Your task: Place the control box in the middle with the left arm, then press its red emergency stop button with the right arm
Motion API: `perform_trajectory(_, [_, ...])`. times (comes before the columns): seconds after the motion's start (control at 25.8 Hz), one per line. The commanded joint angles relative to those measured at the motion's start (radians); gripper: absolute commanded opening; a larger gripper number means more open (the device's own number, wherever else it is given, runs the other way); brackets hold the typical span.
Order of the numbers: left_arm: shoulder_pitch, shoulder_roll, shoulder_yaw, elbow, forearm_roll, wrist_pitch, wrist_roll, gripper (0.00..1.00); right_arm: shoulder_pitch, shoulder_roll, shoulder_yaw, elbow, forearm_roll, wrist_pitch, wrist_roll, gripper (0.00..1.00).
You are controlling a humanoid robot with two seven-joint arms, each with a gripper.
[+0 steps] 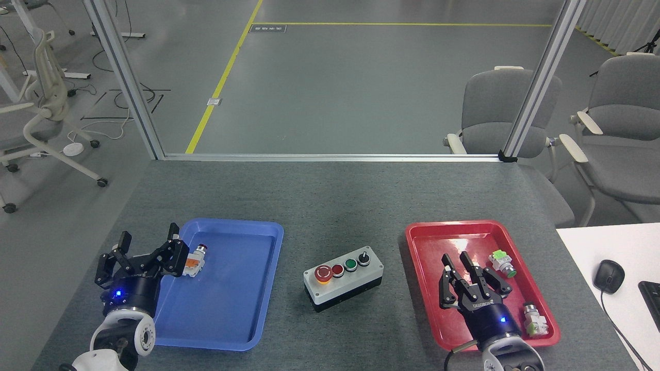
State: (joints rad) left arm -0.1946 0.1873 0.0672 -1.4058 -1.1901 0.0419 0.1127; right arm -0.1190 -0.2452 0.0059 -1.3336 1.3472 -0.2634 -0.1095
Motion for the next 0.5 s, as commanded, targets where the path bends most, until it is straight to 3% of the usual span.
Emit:
perform_trajectory(0.0, [-0.019,0.001,0.011,0.002,0.001,0.081,-0.008,0.99,-0.002,0.02,0.074,-0.024,0.017,0.004,0.002,0.0])
perform_trajectory(0.15, [-0.042,0.001,0.011,0.011,0.001,0.141,-0.008,0.99,-0.033,0.087,0.097,-0.024,0.089,0.001,0.007,0.0])
perform_trajectory(0.27, [-0.051,-0.006,0.01,0.015,0.0,0.19,-0.01,0.99,-0.082,0.141,0.101,-0.001,0.104,0.001,0.07,0.0])
perform_trajectory(0.46, [-0.06,-0.055,0.006,0.011,0.0,0.254,-0.01,0.99,-0.133,0.168,0.206,0.045,0.116,0.036,0.085,0.0])
